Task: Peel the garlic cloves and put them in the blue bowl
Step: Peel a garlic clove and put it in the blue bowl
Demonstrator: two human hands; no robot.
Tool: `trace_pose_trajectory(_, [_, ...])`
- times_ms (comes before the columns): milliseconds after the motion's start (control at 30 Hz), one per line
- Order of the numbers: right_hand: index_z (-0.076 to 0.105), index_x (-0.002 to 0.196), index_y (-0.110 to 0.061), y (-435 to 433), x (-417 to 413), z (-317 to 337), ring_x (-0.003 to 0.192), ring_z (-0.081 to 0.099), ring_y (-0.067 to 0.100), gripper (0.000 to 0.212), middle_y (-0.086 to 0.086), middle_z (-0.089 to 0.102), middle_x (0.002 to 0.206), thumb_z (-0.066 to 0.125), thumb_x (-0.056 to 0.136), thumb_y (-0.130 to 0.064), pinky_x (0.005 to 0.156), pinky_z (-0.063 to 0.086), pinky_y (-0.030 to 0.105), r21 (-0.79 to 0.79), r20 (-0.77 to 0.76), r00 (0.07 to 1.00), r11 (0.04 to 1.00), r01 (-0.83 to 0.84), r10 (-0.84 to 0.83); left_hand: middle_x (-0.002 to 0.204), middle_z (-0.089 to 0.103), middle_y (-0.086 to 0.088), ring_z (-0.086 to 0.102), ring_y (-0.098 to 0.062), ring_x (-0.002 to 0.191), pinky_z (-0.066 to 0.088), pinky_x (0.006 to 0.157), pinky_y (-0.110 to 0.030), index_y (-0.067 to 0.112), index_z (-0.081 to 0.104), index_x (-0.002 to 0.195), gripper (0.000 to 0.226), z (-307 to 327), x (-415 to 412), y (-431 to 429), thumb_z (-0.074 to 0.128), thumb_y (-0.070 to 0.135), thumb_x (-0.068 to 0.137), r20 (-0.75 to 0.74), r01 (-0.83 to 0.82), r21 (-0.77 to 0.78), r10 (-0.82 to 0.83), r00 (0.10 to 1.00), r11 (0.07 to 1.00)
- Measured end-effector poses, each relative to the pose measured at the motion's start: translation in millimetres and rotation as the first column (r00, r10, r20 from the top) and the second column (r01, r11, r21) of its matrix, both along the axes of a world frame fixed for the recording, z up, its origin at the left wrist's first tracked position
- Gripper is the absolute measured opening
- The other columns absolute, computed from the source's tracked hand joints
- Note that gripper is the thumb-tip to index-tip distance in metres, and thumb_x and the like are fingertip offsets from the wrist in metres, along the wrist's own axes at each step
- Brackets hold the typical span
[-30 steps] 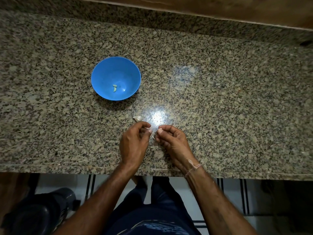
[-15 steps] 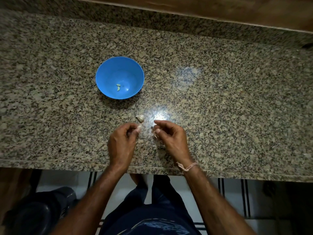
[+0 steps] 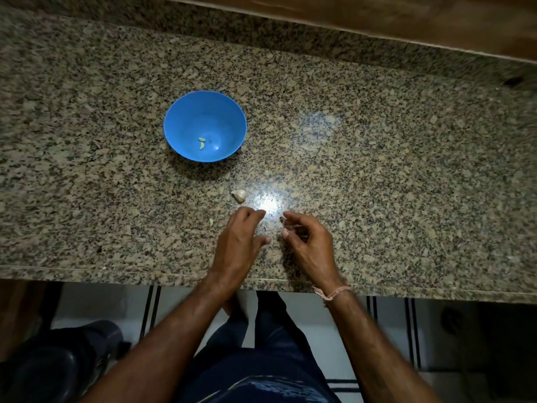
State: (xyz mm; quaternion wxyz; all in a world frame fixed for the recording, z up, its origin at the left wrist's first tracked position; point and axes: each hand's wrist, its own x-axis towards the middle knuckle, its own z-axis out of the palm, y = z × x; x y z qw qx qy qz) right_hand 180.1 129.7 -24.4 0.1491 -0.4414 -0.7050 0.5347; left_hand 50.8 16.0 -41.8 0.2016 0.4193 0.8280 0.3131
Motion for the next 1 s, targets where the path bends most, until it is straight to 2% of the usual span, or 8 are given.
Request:
trace_pose_trajectory(67, [0.070,0.128,-0.016,0,5,0,0.107,0.068,0.002,0.038,-0.005,0.072,0.119,0.074,0.092,-0.004,0.092,0.057,0.021,0.011,0.001,1.000,1.000,0.000,0.000,0.107,0.058,0.002,0.057,-0.015,0.096,0.057,0.072,-0.036,0.015,0.068,0.121,0.040,1,-3,8,0.084,0.016,0.085,-0.022,0.011,0.015,-0.010,1.000,1.000])
trace_pose_trajectory(167, [0.071,0.128,-0.014,0,10,-1,0.110,0.068,0.004,0.037,-0.006,0.072,0.120,0.075,0.092,-0.005,0.095,0.056,0.023,0.012,-0.011,1.000,1.000,0.014,-0.014,0.093,0.058,0.005,0.054,-0.011,0.085,0.043,0.064,-0.016,0.013,0.070,0.098,0.016,1,-5,15,0.082,0.012,0.087,-0.077,0.017,0.023,-0.015,0.997,1.000])
trace_pose_trajectory(233, [0.071,0.127,-0.014,0,13,-2,0.109,0.067,0.002,0.037,-0.006,0.071,0.120,0.076,0.091,-0.006,0.094,0.056,0.020,0.008,-0.004,1.000,1.000,0.026,-0.026,0.087,0.058,0.006,0.052,-0.009,0.080,0.030,0.064,-0.009,0.013,0.068,0.089,0.012,0,-6,17,0.081,0.012,0.088,-0.103,0.009,0.015,-0.007,0.995,1.000])
trace_pose_trajectory(333, [0.071,0.127,-0.014,-1,17,-3,0.104,0.066,-0.001,0.038,-0.006,0.070,0.119,0.077,0.091,-0.006,0.088,0.054,0.015,0.012,0.003,1.000,1.000,0.022,-0.022,0.083,0.058,0.007,0.049,-0.006,0.077,0.032,0.061,-0.009,0.014,0.067,0.084,0.014,1,-5,18,0.078,0.009,0.090,-0.095,-0.003,0.008,0.003,0.995,1.000])
trace_pose_trajectory(467, [0.068,0.131,-0.014,-2,13,-3,0.100,0.065,0.002,0.044,-0.007,0.065,0.116,0.076,0.090,-0.002,0.089,0.055,0.016,0.035,0.034,0.999,0.999,-0.008,0.007,0.086,0.065,0.007,0.061,-0.001,0.079,0.049,0.067,-0.012,0.013,0.070,0.086,0.012,13,-8,13,0.072,0.005,0.093,0.191,-0.205,0.101,0.184,0.964,0.973])
trace_pose_trajectory(600, [0.060,0.138,-0.013,-9,-5,-4,0.100,0.058,0.005,0.049,-0.004,0.056,0.116,0.070,0.092,0.002,0.089,0.050,0.008,0.128,0.125,0.990,0.988,-0.089,0.073,0.092,0.074,0.006,0.069,-0.002,0.081,0.056,0.067,-0.014,0.014,0.073,0.092,0.005,28,-22,-2,0.074,0.009,0.092,0.466,-0.511,0.110,0.410,0.784,0.853])
trace_pose_trajectory(767, [0.062,0.136,-0.012,-24,-44,-10,0.097,0.056,0.007,0.037,-0.008,0.051,0.109,0.063,0.099,-0.003,0.090,0.059,0.029,0.203,0.095,0.968,0.948,-0.246,0.231,0.086,0.073,0.000,0.066,-0.003,0.074,0.056,0.068,-0.016,0.007,0.073,0.095,0.001,32,-33,-15,0.073,0.006,0.093,0.557,-0.621,0.117,0.467,0.687,0.775])
trace_pose_trajectory(1000, [0.062,0.135,-0.016,-23,-35,-7,0.105,0.050,0.006,0.046,-0.007,0.052,0.116,0.076,0.092,-0.019,0.088,0.041,0.006,0.248,0.169,0.935,0.905,-0.345,0.310,0.085,0.073,0.000,0.065,-0.007,0.075,0.055,0.069,-0.020,0.011,0.072,0.089,0.005,26,-31,-24,0.075,0.008,0.092,0.578,-0.630,0.098,0.471,0.667,0.771])
